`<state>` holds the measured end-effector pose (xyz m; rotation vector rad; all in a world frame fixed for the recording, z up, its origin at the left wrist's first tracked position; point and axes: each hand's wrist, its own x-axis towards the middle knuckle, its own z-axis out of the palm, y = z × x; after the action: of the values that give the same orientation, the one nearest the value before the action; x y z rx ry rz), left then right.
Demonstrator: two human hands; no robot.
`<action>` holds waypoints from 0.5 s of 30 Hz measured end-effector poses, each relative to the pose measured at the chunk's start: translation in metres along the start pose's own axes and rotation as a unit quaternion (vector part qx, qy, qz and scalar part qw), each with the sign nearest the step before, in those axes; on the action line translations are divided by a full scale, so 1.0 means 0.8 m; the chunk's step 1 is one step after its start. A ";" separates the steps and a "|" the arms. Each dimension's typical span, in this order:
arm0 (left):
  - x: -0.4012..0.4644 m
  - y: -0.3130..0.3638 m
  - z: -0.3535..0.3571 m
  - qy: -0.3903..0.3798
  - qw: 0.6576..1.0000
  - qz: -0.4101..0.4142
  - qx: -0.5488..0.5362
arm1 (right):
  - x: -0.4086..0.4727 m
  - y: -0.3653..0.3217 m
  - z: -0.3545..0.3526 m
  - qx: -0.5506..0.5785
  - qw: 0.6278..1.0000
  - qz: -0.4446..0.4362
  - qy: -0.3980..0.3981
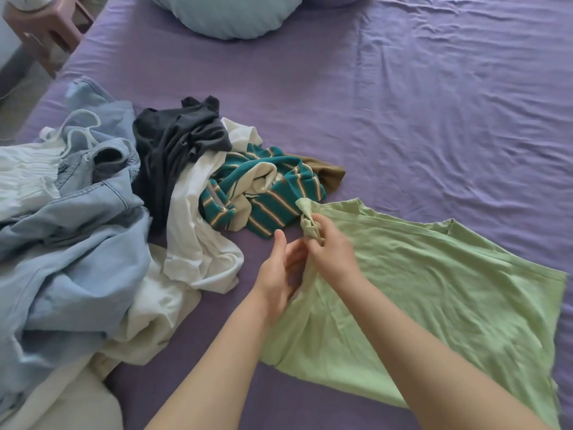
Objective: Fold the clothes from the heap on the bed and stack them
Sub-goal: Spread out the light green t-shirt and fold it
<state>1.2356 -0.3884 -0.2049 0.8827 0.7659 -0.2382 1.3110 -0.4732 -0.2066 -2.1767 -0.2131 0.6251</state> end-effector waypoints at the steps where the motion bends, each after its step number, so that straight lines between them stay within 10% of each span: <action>1: -0.007 -0.006 -0.004 0.032 0.997 0.014 0.072 | 0.002 0.001 -0.006 0.014 1.000 0.011 0.014; 6: -0.049 -0.063 -0.036 0.089 0.922 0.030 0.375 | 0.004 0.022 -0.034 0.137 0.988 0.073 0.000; 15: -0.118 -0.065 0.055 0.012 0.971 0.056 0.232 | -0.028 0.054 -0.144 0.325 0.936 0.121 0.054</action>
<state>1.1651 -0.4657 -0.1534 1.3704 0.6906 -0.3147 1.3468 -0.5879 -0.1717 -1.5906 0.2929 0.6030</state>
